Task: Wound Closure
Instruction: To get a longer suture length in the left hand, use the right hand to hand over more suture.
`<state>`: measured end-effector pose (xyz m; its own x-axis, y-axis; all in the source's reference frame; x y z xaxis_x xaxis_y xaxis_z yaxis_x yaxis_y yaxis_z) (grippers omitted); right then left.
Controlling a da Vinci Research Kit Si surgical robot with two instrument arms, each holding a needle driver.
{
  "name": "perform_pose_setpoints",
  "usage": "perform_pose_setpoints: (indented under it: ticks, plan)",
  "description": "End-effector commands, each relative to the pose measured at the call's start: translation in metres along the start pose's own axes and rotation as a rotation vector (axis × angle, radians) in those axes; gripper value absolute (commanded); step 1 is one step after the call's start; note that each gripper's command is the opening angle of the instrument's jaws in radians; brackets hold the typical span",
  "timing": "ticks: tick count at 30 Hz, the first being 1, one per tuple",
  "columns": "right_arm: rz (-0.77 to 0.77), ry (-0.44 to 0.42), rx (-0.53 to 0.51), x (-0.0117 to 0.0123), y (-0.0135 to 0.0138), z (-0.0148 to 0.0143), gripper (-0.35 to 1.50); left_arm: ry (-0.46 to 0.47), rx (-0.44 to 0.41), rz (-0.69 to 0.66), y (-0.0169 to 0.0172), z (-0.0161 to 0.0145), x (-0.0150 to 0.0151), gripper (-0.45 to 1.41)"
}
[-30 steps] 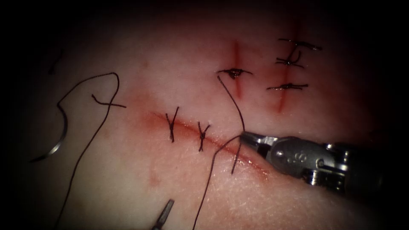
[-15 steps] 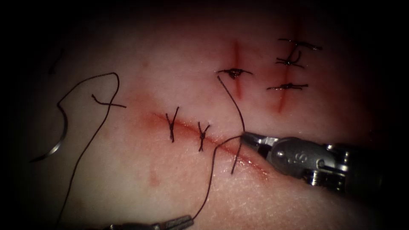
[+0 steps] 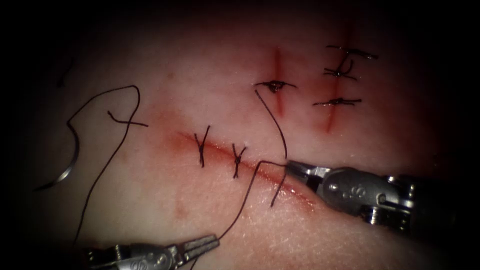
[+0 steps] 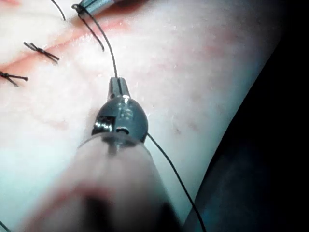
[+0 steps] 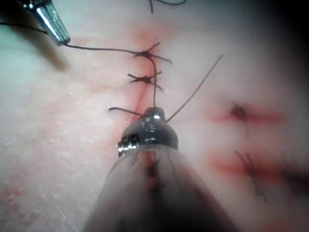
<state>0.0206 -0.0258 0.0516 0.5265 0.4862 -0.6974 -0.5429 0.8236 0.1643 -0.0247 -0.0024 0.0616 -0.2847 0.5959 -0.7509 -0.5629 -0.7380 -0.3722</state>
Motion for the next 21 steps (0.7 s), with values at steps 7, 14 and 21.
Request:
perform_pose_setpoints:
  ticks: [7, 14, 21]
  plan:
    - [0.161, 0.08, 0.059, 0.0021, -0.001, -0.0025, 1.48, 0.032, 0.053, 0.054, -0.0036, -0.0017, 0.0033, -0.45]
    - [-0.014, 0.155, -0.016, 0.0079, -0.0008, -0.0045, 1.48, 0.041, 0.058, 0.08, -0.0025, -0.0019, 0.0055, -0.45]
    - [-0.317, 0.164, -0.153, 0.0108, -0.0015, -0.0031, 1.46, 0.043, 0.053, 0.088, -0.0017, -0.0019, 0.0071, -0.45]
